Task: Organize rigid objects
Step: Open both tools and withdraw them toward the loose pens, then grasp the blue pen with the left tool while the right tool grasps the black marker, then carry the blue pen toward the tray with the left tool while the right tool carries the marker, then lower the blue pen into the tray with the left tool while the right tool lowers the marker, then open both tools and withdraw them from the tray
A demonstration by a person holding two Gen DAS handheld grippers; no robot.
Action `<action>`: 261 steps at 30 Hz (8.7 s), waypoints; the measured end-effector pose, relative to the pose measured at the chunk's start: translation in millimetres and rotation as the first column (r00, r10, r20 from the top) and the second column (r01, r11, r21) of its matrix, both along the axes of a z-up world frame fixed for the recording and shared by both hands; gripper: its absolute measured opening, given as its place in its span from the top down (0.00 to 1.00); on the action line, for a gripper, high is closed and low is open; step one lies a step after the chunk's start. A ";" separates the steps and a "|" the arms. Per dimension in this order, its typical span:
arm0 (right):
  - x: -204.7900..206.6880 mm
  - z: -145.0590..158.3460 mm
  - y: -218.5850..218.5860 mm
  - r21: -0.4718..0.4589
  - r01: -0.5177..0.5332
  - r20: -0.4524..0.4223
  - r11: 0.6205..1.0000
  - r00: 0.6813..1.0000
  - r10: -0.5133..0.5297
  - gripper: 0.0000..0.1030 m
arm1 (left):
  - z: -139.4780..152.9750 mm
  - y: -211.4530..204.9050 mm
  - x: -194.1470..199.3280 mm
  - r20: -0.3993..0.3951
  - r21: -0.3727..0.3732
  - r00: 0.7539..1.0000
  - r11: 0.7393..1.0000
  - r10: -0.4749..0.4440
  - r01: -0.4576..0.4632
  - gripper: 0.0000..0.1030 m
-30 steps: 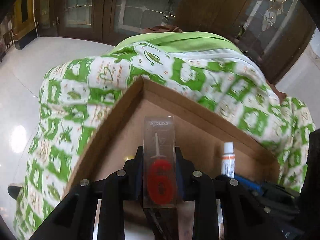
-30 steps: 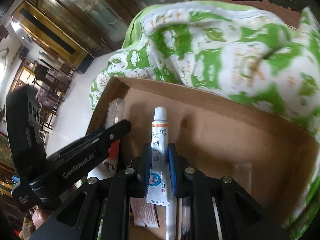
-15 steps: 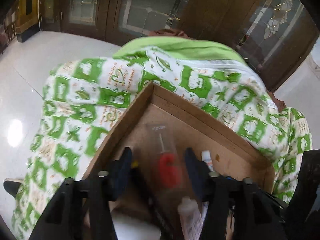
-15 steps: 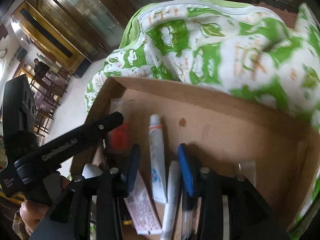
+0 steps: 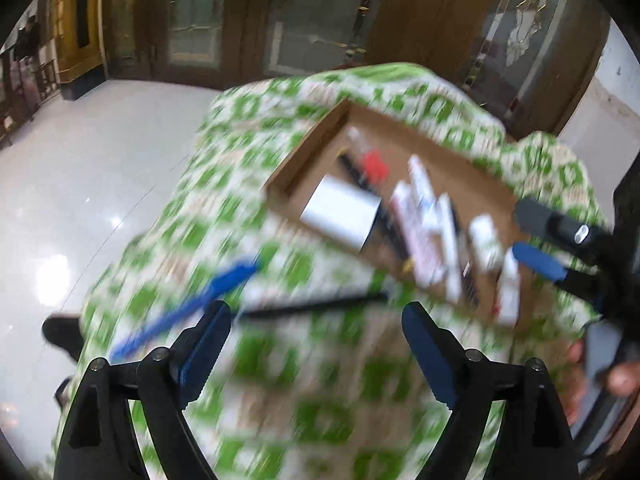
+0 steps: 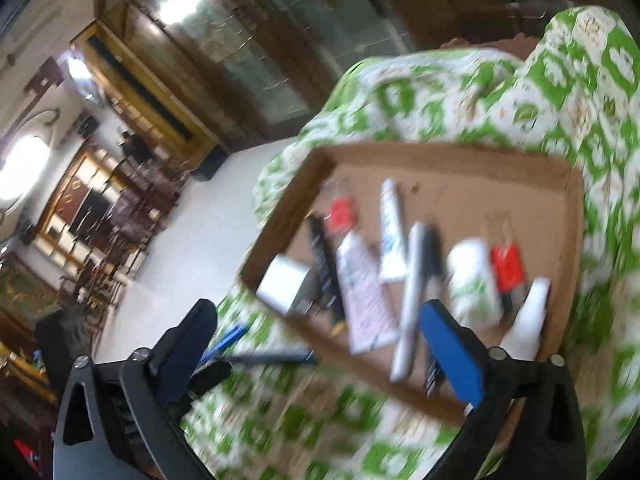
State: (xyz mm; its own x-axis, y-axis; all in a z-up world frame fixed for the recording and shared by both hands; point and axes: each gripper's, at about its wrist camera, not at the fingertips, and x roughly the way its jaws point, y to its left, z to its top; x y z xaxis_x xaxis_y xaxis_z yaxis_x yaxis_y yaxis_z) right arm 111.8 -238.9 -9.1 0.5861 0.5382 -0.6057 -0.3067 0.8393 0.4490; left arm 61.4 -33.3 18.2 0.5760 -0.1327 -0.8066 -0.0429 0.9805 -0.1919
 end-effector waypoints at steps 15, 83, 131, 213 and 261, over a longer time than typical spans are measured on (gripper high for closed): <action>-34.1 -35.5 4.4 0.068 -0.032 -0.193 0.997 0.980 0.044 0.00 | -17.6 43.0 -33.8 -0.051 -0.074 0.988 0.986 0.146 -0.150 0.12; -82.8 -93.7 127.1 -0.470 -0.288 -0.315 0.834 0.938 0.146 0.82 | -66.8 24.9 6.4 -0.198 -0.057 0.979 0.998 -0.047 0.036 0.91; -66.6 -18.0 28.1 -0.132 -0.109 -0.112 0.985 0.989 0.095 0.86 | -37.2 58.8 -19.9 -0.113 -0.210 0.993 0.977 0.019 -0.042 0.92; 61.7 -16.8 -92.7 -0.160 0.105 -0.240 0.982 0.960 -0.142 0.86 | -14.0 -156.2 159.4 -0.092 0.020 0.967 0.971 -0.236 0.239 0.91; -148.5 42.6 -98.7 -0.122 0.443 0.236 0.888 0.882 -0.407 0.00 | 78.1 -102.8 -24.8 0.136 0.329 0.973 0.934 -0.189 0.136 0.01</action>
